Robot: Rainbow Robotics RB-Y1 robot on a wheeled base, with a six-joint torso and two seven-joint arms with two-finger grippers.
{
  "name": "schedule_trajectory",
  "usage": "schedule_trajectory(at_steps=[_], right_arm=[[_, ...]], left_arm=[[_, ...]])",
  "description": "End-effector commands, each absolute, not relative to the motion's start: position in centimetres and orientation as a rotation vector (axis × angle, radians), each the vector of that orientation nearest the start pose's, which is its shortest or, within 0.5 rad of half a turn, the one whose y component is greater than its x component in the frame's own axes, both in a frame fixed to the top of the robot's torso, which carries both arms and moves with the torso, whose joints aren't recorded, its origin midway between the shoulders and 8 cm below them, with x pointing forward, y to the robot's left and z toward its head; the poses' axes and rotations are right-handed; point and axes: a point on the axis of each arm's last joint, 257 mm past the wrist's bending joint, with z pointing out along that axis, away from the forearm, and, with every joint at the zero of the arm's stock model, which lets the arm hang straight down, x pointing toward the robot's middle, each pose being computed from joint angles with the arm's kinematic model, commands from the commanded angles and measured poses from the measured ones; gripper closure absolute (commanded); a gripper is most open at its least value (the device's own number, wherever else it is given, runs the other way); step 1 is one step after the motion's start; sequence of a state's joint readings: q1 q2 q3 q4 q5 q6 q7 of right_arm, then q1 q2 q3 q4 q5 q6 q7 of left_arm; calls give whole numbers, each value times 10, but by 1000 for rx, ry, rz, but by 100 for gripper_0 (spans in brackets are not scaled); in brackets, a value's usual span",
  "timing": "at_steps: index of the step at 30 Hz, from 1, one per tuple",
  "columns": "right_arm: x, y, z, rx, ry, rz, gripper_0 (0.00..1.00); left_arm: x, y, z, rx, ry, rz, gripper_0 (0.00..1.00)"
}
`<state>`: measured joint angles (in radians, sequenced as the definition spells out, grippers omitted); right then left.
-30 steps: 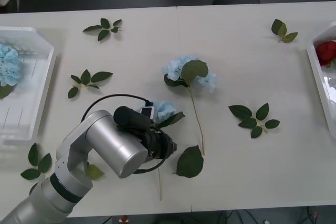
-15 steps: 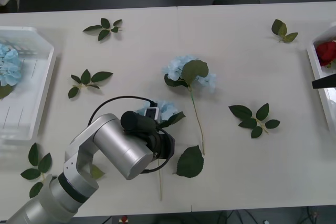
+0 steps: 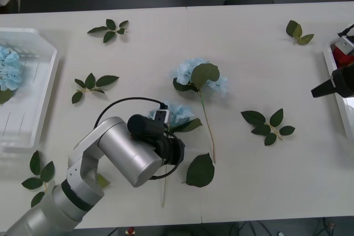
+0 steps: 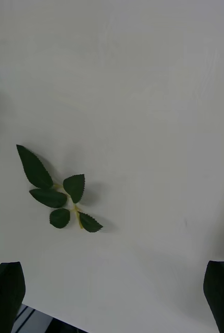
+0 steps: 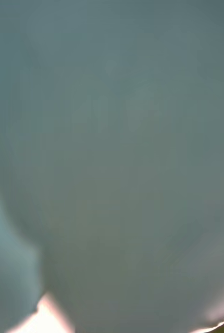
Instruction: Place the red flowers into the right box and the blue flowers into the left box. If a person shows an open palm, hand one flower to the person first, then continue sorting.
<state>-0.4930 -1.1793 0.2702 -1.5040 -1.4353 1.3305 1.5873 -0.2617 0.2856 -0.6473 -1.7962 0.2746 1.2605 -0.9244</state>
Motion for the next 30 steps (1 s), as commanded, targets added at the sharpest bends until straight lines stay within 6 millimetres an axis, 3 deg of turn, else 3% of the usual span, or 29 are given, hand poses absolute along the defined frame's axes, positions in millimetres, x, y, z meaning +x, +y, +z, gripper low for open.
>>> schedule_trajectory(at_steps=[1, 7, 11, 15, 22, 24, 26, 27, 30], right_arm=[[467, -317, -169, -267, 2678, 348, 0], [459, -279, -169, -216, 2685, 331, 0], [453, -265, -173, -219, 2696, 289, 0], [449, -251, -181, -246, 2693, 214, 0], [452, -217, -203, -318, 2644, 177, 0], [454, -206, -208, -338, 2626, 188, 0], [456, -198, -211, -348, 2618, 198, 0], [456, -190, -214, -356, 2615, 205, 0], [457, -170, -217, -371, 2597, 234, 0]], left_arm=[[423, 35, -289, 302, 2505, -349, 100], [451, 85, -209, 323, 2441, -291, 100], [474, 138, -154, 290, 2410, -187, 100], [493, 207, -105, 311, 2390, -10, 100], [512, 340, -61, 393, 2382, 347, 100], [514, 379, -55, 412, 2394, 453, 100], [514, 404, -54, 413, 2414, 508, 100], [512, 432, -53, 399, 2436, 578, 100], [510, 481, -51, 414, 2467, 703, 100]])
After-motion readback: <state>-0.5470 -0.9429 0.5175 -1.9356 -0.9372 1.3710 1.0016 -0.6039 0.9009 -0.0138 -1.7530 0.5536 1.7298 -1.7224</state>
